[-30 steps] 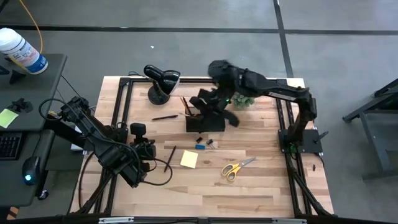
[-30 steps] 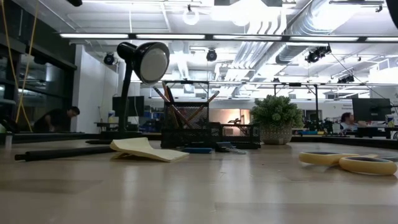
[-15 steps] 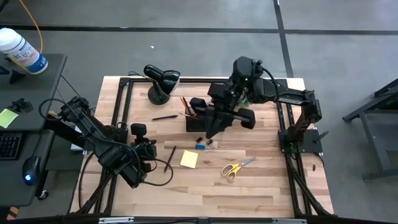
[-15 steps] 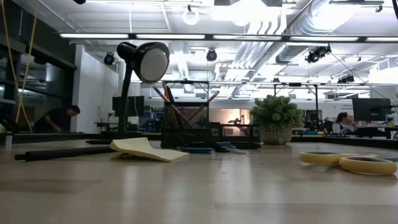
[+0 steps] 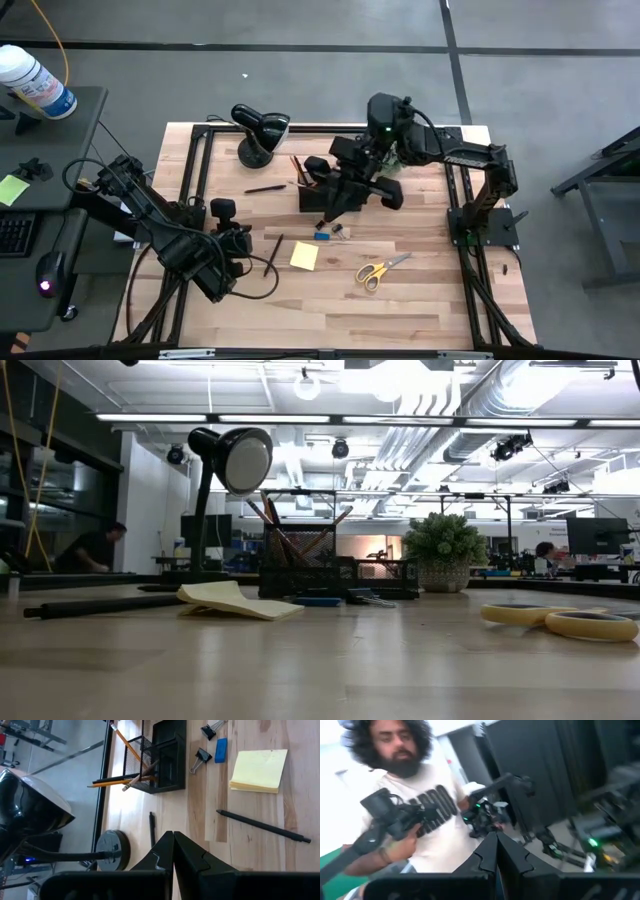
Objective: Pick and place office supplies into organizer
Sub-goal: Put the bottom black pen into the black desk organizer
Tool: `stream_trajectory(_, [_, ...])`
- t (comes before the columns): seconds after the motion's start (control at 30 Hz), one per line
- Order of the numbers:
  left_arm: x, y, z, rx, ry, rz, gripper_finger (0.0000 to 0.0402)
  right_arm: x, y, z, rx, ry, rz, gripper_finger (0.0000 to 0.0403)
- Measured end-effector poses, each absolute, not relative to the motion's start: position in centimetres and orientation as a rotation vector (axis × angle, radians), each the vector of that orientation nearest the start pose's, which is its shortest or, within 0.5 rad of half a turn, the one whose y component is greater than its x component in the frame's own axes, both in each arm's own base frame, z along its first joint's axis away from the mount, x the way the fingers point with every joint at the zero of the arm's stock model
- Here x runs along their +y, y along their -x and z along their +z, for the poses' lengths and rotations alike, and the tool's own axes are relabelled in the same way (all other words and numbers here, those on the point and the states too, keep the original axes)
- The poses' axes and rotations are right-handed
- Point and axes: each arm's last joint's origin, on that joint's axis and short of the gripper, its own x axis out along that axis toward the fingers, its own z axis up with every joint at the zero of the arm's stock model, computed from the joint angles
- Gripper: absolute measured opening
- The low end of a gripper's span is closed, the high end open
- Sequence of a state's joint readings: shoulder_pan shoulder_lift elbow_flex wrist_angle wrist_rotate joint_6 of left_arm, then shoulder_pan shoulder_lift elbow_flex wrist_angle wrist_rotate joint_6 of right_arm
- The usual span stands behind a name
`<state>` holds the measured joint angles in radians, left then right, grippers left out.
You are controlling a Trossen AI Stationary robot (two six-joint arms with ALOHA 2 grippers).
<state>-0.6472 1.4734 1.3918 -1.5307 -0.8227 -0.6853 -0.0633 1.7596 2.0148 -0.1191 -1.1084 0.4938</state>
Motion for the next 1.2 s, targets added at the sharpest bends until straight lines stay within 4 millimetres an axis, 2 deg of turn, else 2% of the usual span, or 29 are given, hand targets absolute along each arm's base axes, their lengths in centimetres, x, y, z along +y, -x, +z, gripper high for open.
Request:
stream_trajectory(0.1, [-12.8, -20.4, 31.9, 1.026, -0.481, 0.51, 0.0001, -0.4, -37.4, 47.6, 0.236, -0.363, 0.942, 0.0003])
stream_trajectory(0.23, [-12.3, -20.7, 31.7, 1.05, -0.464, 0.523, 0.0001, -1.7, -37.1, 44.3, 0.456, -0.28, 0.647, 0.0004])
stream_trajectory(0.37, [-10.9, -21.4, 30.5, 1.168, -0.413, 0.525, 0.0001, -2.7, -36.4, 41.4, 0.723, -0.117, 0.319, 0.0005])
stream_trajectory(0.47, [-9.7, -22.1, 29.2, 1.266, -0.381, 0.472, 0.0001, -3.1, -36.3, 39.9, 0.864, -0.054, 0.196, 0.0002])
stream_trajectory(0.7, [-7.3, -24.5, 26.8, 1.345, -0.365, 0.231, 0.0001, -3.2, -36.3, 37.9, 1.029, -0.022, 0.182, 0.001])
stream_trajectory(0.83, [-6.1, -25.5, 26.6, 1.345, -0.419, 0.072, 0.0001, -3.1, -35.4, 37.4, 1.132, -0.004, 0.205, 0.0007])
stream_trajectory(0.93, [-5.5, -26.0, 26.6, 1.335, -0.437, -0.032, 0.0001, -3.1, -35.3, 37.4, 1.139, 0.012, 0.228, 0.0002])
stream_trajectory(1.03, [-4.9, -26.2, 26.6, 1.339, -0.415, -0.057, 0.0001, -3.0, -35.4, 37.3, 1.128, 0.023, 0.264, 0.0005])
stream_trajectory(1.13, [-4.4, -26.3, 26.6, 1.341, -0.368, -0.024, 0.0001, -3.0, -35.4, 35.6, 1.136, 0.012, 0.303, 0.0004])
stream_trajectory(1.2, [-4.1, -26.4, 26.6, 1.34, -0.331, 0.008, 0.0001, -3.0, -35.1, 33.3, 1.163, -0.019, 0.327, 0.0002])
